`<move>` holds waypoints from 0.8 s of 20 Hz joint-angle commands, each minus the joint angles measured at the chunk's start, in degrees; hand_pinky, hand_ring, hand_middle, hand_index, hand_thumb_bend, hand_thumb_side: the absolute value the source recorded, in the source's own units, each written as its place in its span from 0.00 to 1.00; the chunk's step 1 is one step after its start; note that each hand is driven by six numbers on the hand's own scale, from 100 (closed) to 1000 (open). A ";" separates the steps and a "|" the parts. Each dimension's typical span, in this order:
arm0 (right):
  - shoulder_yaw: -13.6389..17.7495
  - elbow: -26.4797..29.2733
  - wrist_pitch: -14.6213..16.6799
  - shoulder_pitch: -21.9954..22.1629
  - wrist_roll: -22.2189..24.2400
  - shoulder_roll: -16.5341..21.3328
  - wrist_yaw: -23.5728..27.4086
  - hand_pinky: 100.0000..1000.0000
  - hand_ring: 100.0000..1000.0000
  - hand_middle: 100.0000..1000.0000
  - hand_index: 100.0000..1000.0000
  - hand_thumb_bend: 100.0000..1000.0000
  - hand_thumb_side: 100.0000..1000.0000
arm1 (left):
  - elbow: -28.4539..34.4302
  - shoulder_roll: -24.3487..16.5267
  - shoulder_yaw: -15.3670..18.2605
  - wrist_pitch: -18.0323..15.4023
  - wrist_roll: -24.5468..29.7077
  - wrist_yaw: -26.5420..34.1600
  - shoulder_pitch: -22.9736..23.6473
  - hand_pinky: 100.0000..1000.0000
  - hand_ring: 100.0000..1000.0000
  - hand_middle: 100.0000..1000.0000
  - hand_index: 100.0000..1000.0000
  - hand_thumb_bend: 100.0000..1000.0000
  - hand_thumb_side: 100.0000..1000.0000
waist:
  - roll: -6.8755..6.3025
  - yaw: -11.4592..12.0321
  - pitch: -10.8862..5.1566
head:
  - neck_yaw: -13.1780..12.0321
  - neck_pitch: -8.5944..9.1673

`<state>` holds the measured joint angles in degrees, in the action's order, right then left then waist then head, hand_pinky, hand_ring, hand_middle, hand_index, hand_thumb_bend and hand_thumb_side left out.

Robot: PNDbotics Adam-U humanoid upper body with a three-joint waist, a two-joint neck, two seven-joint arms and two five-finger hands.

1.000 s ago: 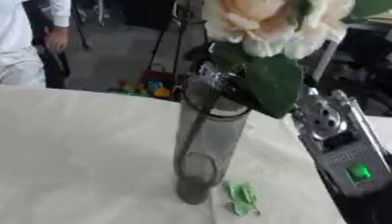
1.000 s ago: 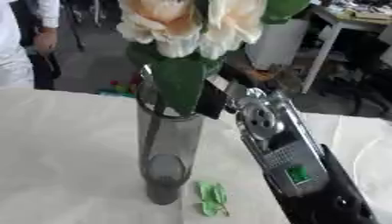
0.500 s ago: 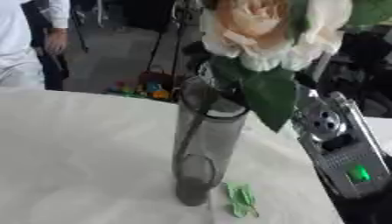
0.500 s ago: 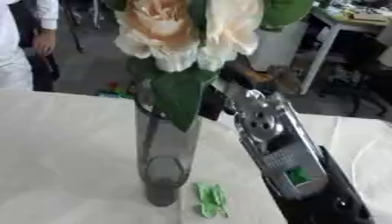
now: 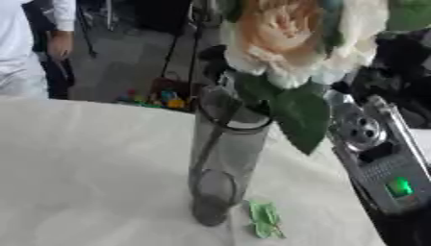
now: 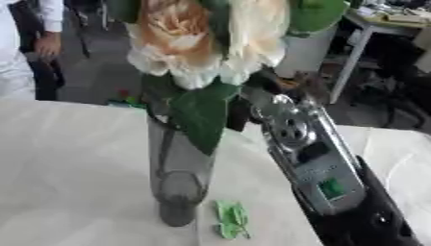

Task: Arrange flowers into the vase.

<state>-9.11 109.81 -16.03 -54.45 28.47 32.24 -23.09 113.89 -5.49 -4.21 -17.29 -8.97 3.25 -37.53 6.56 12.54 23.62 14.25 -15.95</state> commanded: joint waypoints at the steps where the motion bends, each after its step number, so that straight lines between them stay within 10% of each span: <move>1: 1.11 1.28 0.28 -1.18 1.65 2.05 0.16 0.81 0.84 0.74 0.91 0.00 1.00 | 0.70 -0.06 -0.10 0.00 0.18 0.19 -0.44 0.69 0.78 0.88 0.91 0.00 1.00 | -0.31 -0.18 -1.74 | -0.12 0.27; 9: 1.20 0.88 0.05 -1.52 4.56 3.53 2.29 0.81 0.84 0.73 0.91 0.00 1.00 | 0.70 -0.19 -0.16 0.11 0.24 0.18 -0.39 0.69 0.78 0.88 0.91 0.00 1.00 | -0.11 -0.45 -1.92 | -1.59 -1.50; 16: 2.17 -0.29 0.11 -2.30 6.46 6.09 8.11 0.82 0.85 0.75 0.92 0.00 1.00 | 0.70 -0.37 -0.17 0.16 0.23 0.16 -0.46 0.69 0.78 0.88 0.91 0.00 1.00 | 0.28 -0.66 -2.08 | -9.61 -6.90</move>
<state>-8.01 109.40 -16.04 -55.52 34.66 36.16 -16.42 113.89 -5.50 -4.32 -17.17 -8.83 3.25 -37.39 7.20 12.02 23.27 6.06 -21.87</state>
